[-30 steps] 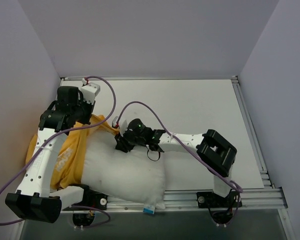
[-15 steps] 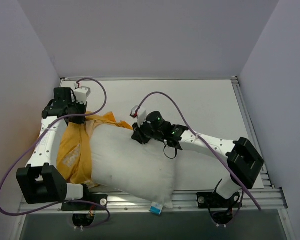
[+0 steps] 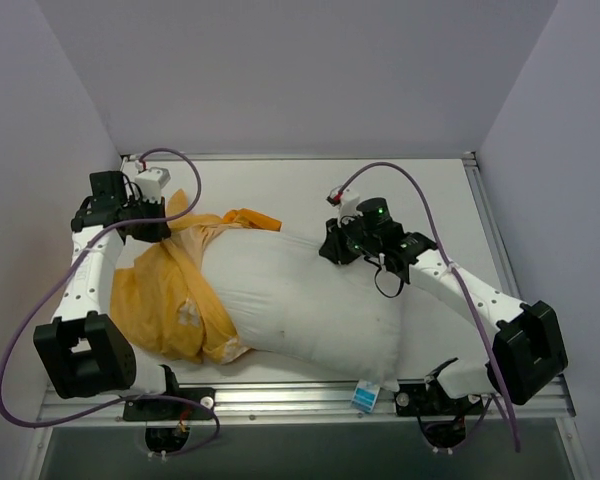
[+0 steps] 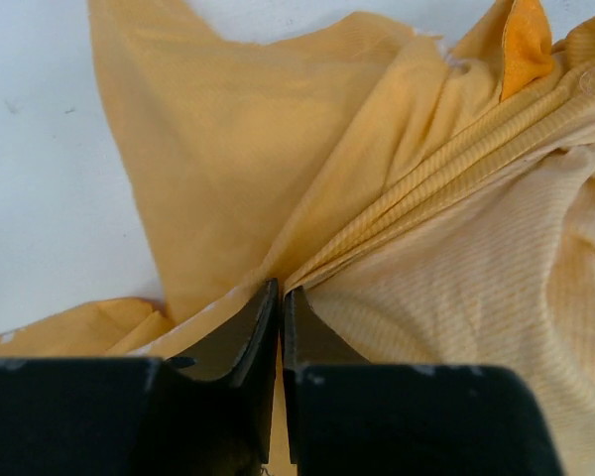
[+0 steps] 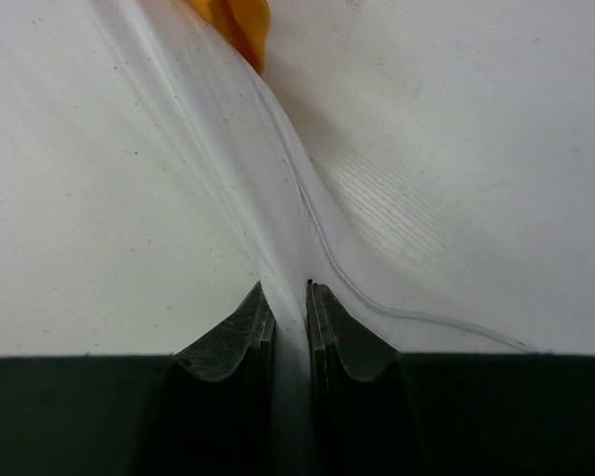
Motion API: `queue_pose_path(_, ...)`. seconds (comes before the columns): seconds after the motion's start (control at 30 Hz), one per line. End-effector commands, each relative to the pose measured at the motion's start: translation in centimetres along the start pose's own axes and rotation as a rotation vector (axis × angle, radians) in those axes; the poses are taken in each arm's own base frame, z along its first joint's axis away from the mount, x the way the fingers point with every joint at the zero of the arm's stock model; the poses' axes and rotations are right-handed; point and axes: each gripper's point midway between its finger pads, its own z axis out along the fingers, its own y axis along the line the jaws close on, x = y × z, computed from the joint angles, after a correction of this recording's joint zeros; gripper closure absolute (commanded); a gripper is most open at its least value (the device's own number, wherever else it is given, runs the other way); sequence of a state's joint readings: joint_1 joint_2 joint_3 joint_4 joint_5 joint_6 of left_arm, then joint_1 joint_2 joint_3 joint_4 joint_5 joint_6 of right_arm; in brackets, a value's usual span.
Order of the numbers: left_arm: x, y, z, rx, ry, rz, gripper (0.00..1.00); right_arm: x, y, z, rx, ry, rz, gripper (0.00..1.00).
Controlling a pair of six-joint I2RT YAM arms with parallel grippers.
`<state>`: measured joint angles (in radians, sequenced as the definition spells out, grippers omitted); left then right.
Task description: Remove the pillowcase from the pillow
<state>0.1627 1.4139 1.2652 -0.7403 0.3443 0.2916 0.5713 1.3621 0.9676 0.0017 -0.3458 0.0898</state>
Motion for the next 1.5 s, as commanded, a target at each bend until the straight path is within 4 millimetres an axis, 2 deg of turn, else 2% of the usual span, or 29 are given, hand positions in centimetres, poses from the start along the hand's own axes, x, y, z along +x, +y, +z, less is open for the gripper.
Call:
queue_pose_path(0.0, -3.7, 11.5, -4.2, -0.429, -0.107, 0.07, 0.87, 4.5, -7.9, -4.9, 0.327, 0.17, 0.05, 1.0)
queue_pose_path(0.13, -4.2, 13.2, -5.0, -0.468, -0.118, 0.064, 0.92, 3.2, -10.3, -6.6, 0.442, 0.159, 0.057, 1.0)
queue_pose_path(0.2, -3.8, 14.0, -5.1, -0.48, -0.103, 0.056, 0.93, 2.5, -12.5, -8.4, 0.569, 0.15, 0.061, 1.0)
queue_pose_path(0.47, -2.8, 14.7, -4.8, -0.483, -0.073, 0.084, 0.92, 1.3, -15.3, -11.5, 0.678, 0.091, 0.125, 1.0)
queue_pose_path(0.67, -2.2, 17.5, -5.3, -0.549, -0.041, 0.076, 0.97, -0.1, -17.1, -14.1, 0.782, 0.065, 0.151, 1.0)
queue_pose_path(0.77, -1.8, 17.5, -5.2, -0.516, -0.038, 0.081, 0.92, -1.1, -17.3, -15.1, 0.782, 0.025, 0.16, 1.0)
queue_pose_path(0.9, -2.0, 15.5, -5.0, -0.44, -0.062, 0.092, 0.89, -1.1, -17.0, -14.8, 0.75, 0.039, 0.166, 1.0)
queue_pose_path(1.0, -1.3, 17.1, -4.3, -0.491, -0.032, 0.068, 0.98, -1.6, -17.9, -16.9, 0.815, 0.041, 0.149, 1.0)
queue_pose_path(1.1, -0.6, 18.5, -4.1, -0.508, 0.011, 0.044, 0.98, -2.0, -19.0, -19.6, 0.87, 0.026, 0.156, 1.0)
queue_pose_path(1.2, -1.1, 18.8, -4.5, -0.519, -0.006, 0.041, 0.98, -2.5, -19.3, -21.5, 0.914, 0.008, 0.158, 1.0)
queue_pose_path(1.37, -1.9, 18.6, -4.9, -0.509, -0.024, 0.047, 0.98, -2.6, -19.2, -21.4, 0.901, 0.018, 0.161, 1.0)
queue_pose_path(1.47, -2.1, 19.1, -5.3, -0.539, -0.023, 0.051, 0.98, -3.5, -19.4, -23.2, 0.949, -0.017, 0.156, 1.0)
